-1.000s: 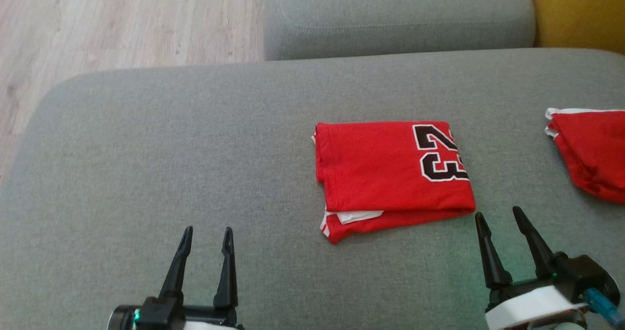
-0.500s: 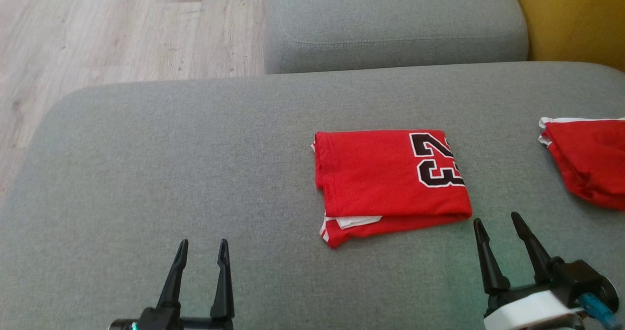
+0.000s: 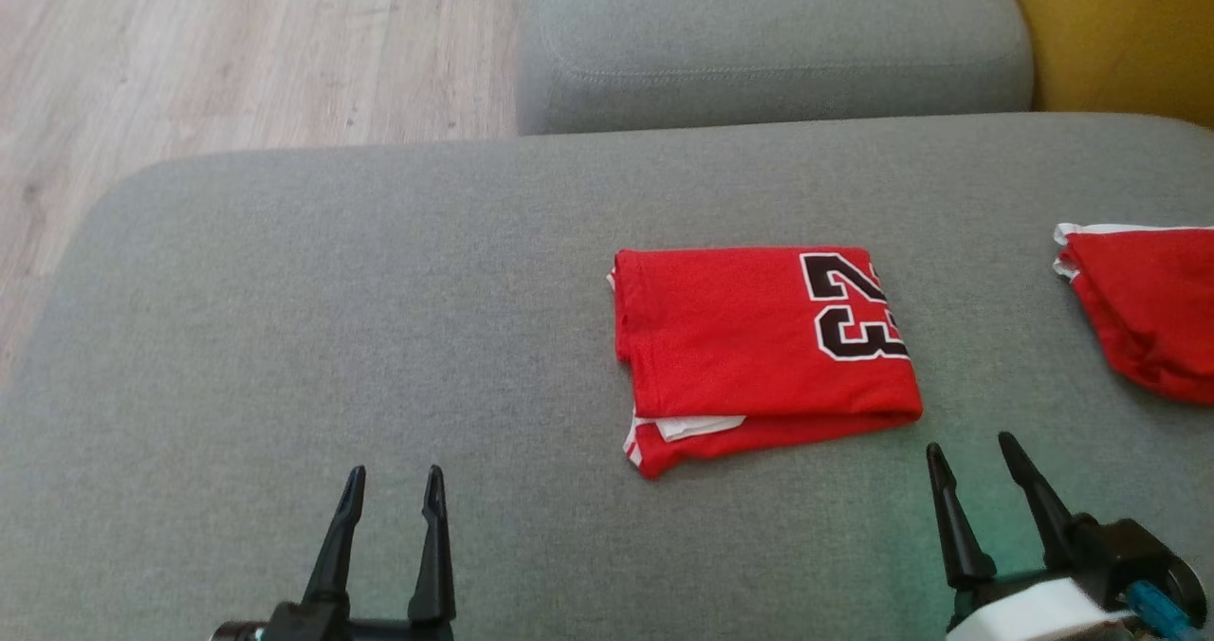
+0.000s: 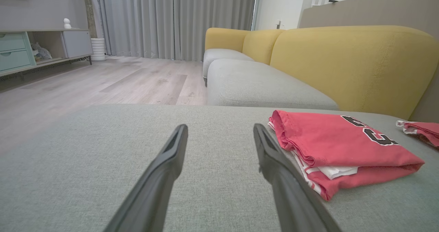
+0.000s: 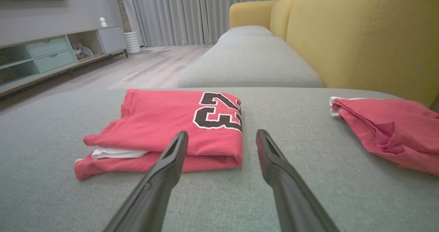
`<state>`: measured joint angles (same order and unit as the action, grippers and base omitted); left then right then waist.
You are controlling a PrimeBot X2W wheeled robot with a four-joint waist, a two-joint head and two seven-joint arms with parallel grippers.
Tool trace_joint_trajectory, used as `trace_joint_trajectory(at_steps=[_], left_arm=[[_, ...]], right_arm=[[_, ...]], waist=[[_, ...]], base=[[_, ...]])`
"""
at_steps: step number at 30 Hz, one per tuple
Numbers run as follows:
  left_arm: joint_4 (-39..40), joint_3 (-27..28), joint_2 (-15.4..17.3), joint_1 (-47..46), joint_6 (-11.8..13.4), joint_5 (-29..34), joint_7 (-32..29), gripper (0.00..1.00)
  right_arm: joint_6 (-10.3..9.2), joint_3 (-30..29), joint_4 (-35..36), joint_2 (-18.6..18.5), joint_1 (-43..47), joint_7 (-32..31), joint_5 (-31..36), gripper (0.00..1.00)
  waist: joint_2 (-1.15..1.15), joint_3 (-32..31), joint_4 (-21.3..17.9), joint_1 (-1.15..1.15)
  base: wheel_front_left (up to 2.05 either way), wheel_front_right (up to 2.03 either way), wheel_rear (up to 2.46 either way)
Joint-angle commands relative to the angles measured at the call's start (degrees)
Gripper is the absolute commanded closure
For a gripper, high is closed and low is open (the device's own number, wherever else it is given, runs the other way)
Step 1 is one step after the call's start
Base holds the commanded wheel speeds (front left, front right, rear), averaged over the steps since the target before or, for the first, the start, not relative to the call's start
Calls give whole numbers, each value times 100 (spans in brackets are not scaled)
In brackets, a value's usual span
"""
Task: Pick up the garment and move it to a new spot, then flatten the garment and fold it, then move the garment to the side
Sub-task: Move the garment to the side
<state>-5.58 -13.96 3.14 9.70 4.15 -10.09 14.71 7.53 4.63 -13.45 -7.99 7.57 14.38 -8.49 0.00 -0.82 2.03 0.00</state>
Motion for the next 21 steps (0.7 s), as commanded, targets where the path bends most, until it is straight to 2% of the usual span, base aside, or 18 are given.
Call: trace_joint_trajectory(at_steps=[1,6,11,15,21], left_arm=[[203,179,-26,-195,-5,-33,29,0],[291,102,-26,-301,-31,71,29,0],[325,-17,-26,-480,-30,148,29,0],[304,-107,-26,-627,-12,189,29,0],[266,-247,-26,-849,7,210,29,0]], right_arm=[[-4,80,114,-104,-190,62,42,0],[-4,-10,-256,-180,-488,62,-31,0],[-4,-137,-1002,-309,-1193,4,-217,0],[-4,-87,-1513,-513,-1935,-355,-457,0],[-4,432,-2157,-732,-2798,-1011,-1195,0]], waist=[[0,43,24,0],[0,313,95,0],[0,634,169,0],[0,861,216,0],[0,1155,299,0]], base=[[0,0,0],[0,0,0],[0,0,0],[0,0,0],[0,0,0]])
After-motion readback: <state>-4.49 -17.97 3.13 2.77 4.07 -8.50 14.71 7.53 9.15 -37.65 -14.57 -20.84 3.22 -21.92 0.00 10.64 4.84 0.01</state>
